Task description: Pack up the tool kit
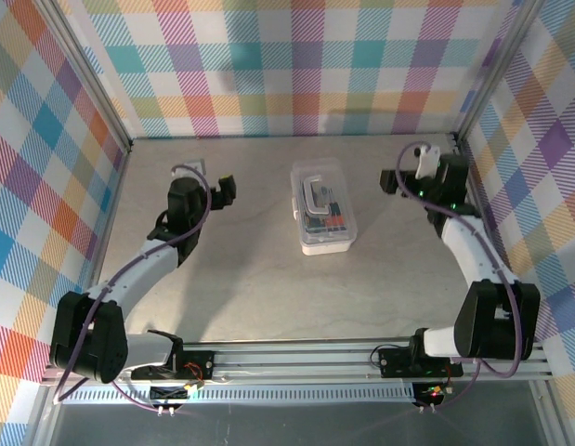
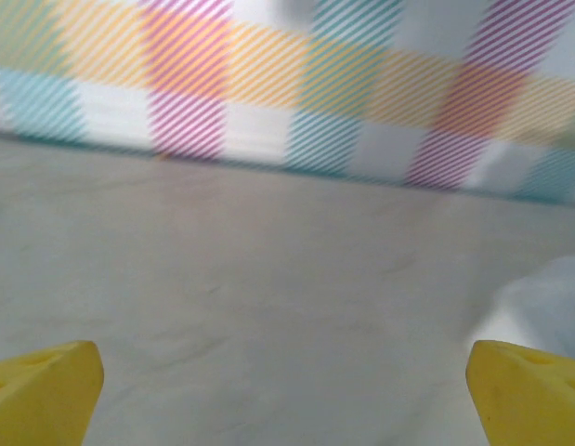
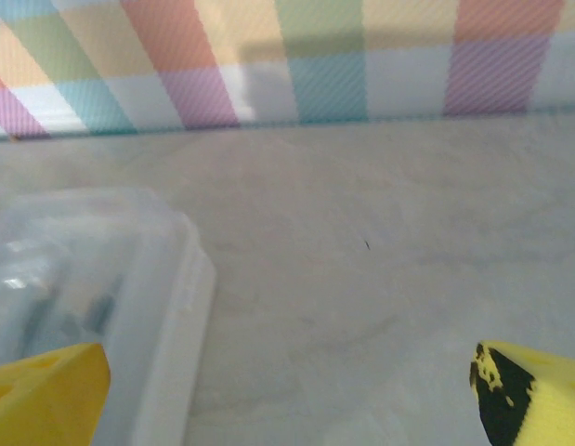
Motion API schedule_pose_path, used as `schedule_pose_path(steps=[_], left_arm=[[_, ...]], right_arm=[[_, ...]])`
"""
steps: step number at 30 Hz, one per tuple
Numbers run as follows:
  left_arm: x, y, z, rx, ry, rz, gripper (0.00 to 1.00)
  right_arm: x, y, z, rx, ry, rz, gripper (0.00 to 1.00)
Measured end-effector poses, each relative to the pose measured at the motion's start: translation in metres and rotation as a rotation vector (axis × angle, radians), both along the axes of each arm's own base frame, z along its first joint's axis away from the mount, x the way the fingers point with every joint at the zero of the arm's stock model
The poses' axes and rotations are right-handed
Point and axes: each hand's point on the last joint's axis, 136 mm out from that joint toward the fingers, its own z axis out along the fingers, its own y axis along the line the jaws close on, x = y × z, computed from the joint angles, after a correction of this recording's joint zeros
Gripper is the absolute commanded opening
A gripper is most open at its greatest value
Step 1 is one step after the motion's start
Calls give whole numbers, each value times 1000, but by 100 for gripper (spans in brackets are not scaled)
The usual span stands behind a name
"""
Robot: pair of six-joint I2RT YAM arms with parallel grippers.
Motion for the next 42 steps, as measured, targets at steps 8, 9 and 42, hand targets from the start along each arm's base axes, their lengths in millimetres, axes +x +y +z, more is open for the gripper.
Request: schedule_pose_path(steps=[8,9,42], left_arm=[[-25,59,-91,117,159,194,99],[-24,59,-93,120,159,194,100],[-22,68,-145,159,124,150,99]], right_arm=[[-36,-13,-90,-39,70,-77,99],[-37,-14,-92,-41,64,-84,99],[-29,-13,-134,-64,-6,-112,99]])
